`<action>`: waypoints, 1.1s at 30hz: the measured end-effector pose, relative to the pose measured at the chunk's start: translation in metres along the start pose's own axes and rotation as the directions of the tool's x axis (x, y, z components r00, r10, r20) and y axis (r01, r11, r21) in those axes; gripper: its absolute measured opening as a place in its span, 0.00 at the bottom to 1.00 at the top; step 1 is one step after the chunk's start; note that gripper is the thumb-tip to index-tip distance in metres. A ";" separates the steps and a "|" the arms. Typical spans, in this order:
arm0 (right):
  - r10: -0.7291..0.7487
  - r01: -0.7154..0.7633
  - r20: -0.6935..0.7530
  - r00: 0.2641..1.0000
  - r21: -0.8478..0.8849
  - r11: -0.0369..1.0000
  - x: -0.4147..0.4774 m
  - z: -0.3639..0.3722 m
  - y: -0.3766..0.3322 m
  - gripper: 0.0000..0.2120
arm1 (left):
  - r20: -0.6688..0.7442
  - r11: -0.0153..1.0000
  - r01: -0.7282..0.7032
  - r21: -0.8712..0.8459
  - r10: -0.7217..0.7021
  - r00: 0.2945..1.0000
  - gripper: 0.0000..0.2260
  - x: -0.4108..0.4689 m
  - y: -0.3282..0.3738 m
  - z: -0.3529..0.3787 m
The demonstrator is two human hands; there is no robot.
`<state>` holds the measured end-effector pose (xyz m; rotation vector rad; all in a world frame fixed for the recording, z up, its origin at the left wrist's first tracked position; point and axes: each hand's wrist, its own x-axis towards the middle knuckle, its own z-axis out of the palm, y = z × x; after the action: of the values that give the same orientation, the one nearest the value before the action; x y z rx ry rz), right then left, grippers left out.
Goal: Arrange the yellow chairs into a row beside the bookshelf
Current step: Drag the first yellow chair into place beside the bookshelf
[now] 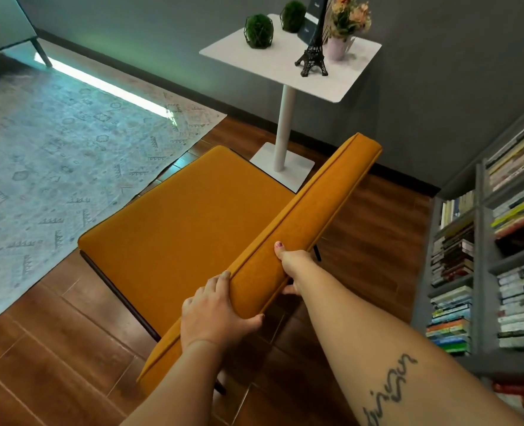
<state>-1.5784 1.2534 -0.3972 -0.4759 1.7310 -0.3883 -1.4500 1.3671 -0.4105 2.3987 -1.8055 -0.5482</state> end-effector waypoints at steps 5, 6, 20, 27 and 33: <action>-0.012 0.012 -0.004 1.000 -0.008 1.000 0.012 0.006 -0.018 0.35 | -0.011 1.000 0.003 0.018 -0.003 1.000 0.46 0.021 0.002 -0.001; -0.013 0.013 -0.005 1.000 -0.008 1.000 0.015 0.007 -0.020 0.35 | -0.018 1.000 0.005 0.017 -0.005 1.000 0.46 0.024 0.002 -0.002; 0.018 -0.018 0.008 1.000 -0.018 1.000 0.040 0.009 -0.034 0.35 | -0.067 1.000 0.007 0.012 -0.006 0.998 0.40 0.036 0.005 0.000; 0.007 -0.005 0.028 1.000 -0.054 0.999 0.052 0.010 -0.048 0.37 | -0.077 0.999 0.007 0.031 -0.005 0.997 0.40 0.051 0.010 -0.003; 0.009 -0.008 0.014 1.000 -0.095 0.995 0.064 0.012 -0.064 0.37 | -0.079 0.999 0.017 0.040 -0.014 0.997 0.39 0.067 0.015 -0.006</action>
<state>-1.5709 1.1660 -0.4214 -0.5381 1.7427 -0.2973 -1.4456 1.2987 -0.4165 2.4253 -1.7844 -0.4162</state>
